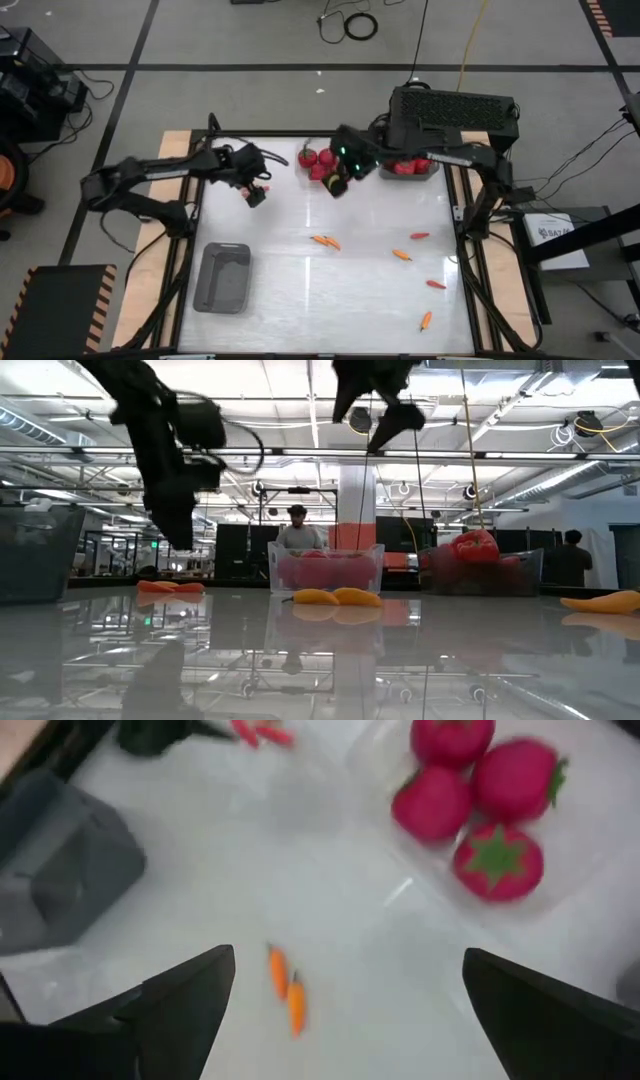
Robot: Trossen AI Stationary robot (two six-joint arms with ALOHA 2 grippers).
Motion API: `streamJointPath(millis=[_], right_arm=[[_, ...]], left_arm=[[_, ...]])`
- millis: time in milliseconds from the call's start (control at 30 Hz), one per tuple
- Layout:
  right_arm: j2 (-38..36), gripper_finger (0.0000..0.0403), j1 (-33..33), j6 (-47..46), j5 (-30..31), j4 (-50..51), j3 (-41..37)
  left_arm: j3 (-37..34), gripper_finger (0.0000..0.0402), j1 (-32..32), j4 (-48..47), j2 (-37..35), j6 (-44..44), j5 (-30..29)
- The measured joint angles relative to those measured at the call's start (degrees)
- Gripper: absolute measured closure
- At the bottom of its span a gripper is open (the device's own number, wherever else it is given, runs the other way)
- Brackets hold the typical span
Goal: Sort produce into baskets
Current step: Put the orange chili into the bottom gray bin
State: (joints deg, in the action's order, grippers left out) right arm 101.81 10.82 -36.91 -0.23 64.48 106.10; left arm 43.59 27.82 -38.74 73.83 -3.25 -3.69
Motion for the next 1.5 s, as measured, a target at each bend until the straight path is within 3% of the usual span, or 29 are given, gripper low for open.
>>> streamJointPath(millis=[233, 733, 933, 1333, 1500], right_arm=[[-1.98, 0.0019, -9.84, -11.85, 11.00, 9.20, 0.00], [-1.95, 0.0019, -15.58, -20.96, 12.48, 12.03, -0.02], [-1.95, 0.0019, -15.84, -20.96, 12.48, 12.05, -0.02], [-1.93, 0.0019, -18.00, -20.92, 12.51, 10.25, -0.04], [-1.93, 0.0019, -19.94, -22.17, 12.53, 10.19, -0.04]], left_arm=[[0.00, 0.0042, 1.56, 8.09, 9.61, 4.59, -0.45], [0.17, 0.0108, 0.80, 9.93, 17.10, 6.29, 3.69], [0.13, 0.0172, 0.73, 10.22, 17.17, 6.04, 4.05], [0.00, 0.0358, 0.71, 13.16, 17.11, 5.08, 1.66], [-0.11, 0.0387, 0.80, 13.51, 15.96, 5.56, 1.34]])
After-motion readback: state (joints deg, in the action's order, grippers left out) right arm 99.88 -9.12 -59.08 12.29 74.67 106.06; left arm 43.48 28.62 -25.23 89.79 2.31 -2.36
